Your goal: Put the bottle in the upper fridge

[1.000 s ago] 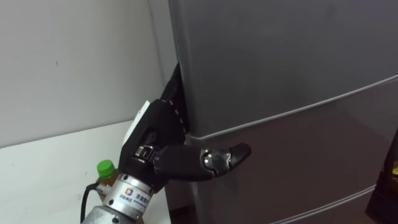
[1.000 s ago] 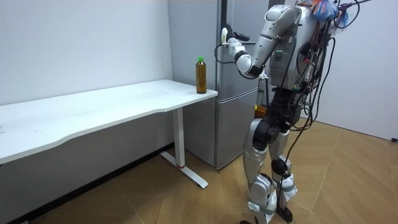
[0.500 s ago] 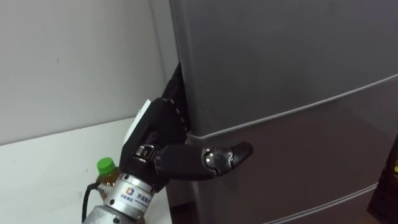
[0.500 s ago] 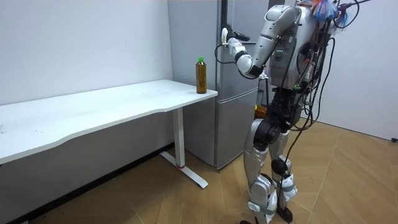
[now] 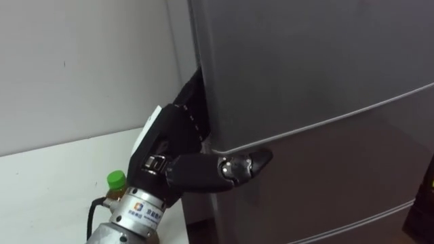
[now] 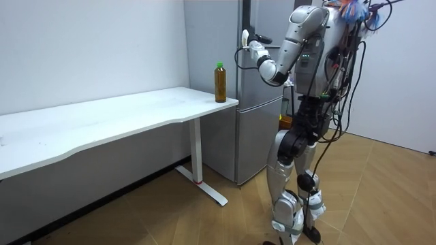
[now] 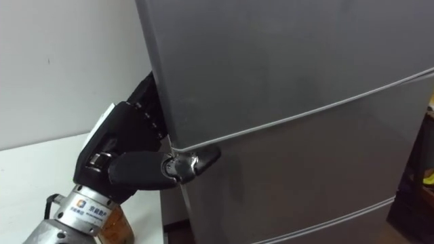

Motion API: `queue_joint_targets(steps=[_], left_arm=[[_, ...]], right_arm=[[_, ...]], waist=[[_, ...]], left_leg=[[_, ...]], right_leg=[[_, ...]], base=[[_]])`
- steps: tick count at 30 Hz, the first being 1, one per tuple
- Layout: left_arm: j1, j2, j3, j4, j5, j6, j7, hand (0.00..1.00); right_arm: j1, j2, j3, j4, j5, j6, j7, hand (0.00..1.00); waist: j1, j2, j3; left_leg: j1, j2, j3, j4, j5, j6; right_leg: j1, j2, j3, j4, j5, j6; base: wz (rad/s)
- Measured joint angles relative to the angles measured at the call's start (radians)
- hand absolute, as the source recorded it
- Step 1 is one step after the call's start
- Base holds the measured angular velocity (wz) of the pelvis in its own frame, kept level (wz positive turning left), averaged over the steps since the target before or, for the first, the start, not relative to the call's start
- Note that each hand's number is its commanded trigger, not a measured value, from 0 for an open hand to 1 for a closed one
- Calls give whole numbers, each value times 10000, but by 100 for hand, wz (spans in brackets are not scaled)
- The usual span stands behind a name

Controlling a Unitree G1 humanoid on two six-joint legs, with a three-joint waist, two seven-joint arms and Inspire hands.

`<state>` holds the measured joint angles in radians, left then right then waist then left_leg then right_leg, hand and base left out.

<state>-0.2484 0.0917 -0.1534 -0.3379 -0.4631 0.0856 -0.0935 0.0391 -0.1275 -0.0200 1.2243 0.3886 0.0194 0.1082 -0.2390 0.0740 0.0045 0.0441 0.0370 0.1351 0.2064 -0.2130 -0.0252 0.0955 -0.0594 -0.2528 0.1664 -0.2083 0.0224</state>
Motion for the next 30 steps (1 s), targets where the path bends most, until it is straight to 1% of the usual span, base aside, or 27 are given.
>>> queue_joint_targets(steps=[1,2,3,4,5,7,9,10,12,13,15,17,18,22,26,30], left_arm=[[19,-9,-47,-45,-3,1,-32,100],[205,-24,-199,-230,-60,-1,-45,100],[294,-147,-234,-260,-48,1,-44,100],[301,-195,-216,-248,-12,9,-39,100],[300,-231,-154,-243,147,9,-38,97],[297,-220,-150,-246,278,6,-38,85],[297,-242,-156,-246,381,7,-38,65],[297,-238,-156,-246,391,6,-38,63],[297,-239,-156,-247,409,4,-38,63],[297,-239,-156,-259,407,0,-39,60],[295,-253,-160,-305,391,0,-59,52],[295,-270,-201,-346,273,0,-88,3],[296,-279,-276,-354,86,0,-88,0],[295,-289,-419,-375,-82,-8,-154,0],[295,-182,-522,-482,-24,-34,-483,0],[295,-173,-579,-485,-9,-33,-692,0]], right_arm=[[3,-1,-1,0,0,-2,8,0],[2,-4,1,1,-3,-2,25,0],[-3,-3,3,0,-4,-3,37,0],[-5,-3,9,0,-5,-4,43,0],[2,-2,7,0,-4,-9,46,0],[24,-3,6,-1,-2,-35,46,0],[13,3,11,0,-3,-50,46,0],[13,2,12,3,-3,-52,46,0],[3,2,12,33,-2,-63,45,0],[-21,2,13,79,0,-74,45,0],[-51,2,18,134,1,-94,45,0],[-91,-11,85,183,2,-105,44,0],[-92,-18,153,187,3,-141,43,0],[-94,-27,301,193,2,-200,42,0],[-85,-31,378,195,16,-258,36,0],[-79,-39,398,196,22,-292,30,0]], waist=[[0,-1,1],[4,-9,6],[6,-12,8],[6,-13,9],[-4,-9,7],[-4,-39,27],[-3,-40,27],[-3,-56,38],[-3,-70,47],[-3,-72,47],[-5,-70,45],[-8,-60,37],[-6,-66,34],[-9,-91,9],[2,-147,32],[9,-156,38]], left_leg=[[1,0,0,0,0,0],[2,0,-6,-1,0,0],[4,0,-11,-1,0,0],[4,0,-11,-1,0,0],[5,2,-11,1,1,1],[15,6,-11,4,2,2],[9,4,-10,5,2,3],[9,2,-9,5,2,3],[8,-2,-9,6,2,3],[8,-3,-8,6,2,3],[8,-3,-6,6,2,3],[8,-3,-6,3,2,3],[8,-3,-7,-1,2,3],[10,-3,-8,-3,2,3],[12,-4,-8,0,4,7],[8,-25,-9,3,31,45]], right_leg=[[2,0,0,2,0,0],[5,0,-3,8,1,1],[6,-2,-5,17,3,4],[6,-1,-5,17,3,3],[5,0,-2,17,4,2],[13,3,-2,20,4,1],[6,-1,-1,16,5,0],[6,-3,-2,13,5,0],[4,-5,-2,6,5,1],[4,-5,-2,2,5,1],[2,-5,-2,-1,5,1],[1,-5,-4,-1,5,1],[1,-5,-7,0,5,1],[2,-7,-7,7,5,1],[2,-9,7,22,10,5],[3,-27,20,18,21,16]], base=[[0],[0],[0],[0],[0],[0],[0],[0],[0],[0],[0],[0],[0],[0],[0],[0]])
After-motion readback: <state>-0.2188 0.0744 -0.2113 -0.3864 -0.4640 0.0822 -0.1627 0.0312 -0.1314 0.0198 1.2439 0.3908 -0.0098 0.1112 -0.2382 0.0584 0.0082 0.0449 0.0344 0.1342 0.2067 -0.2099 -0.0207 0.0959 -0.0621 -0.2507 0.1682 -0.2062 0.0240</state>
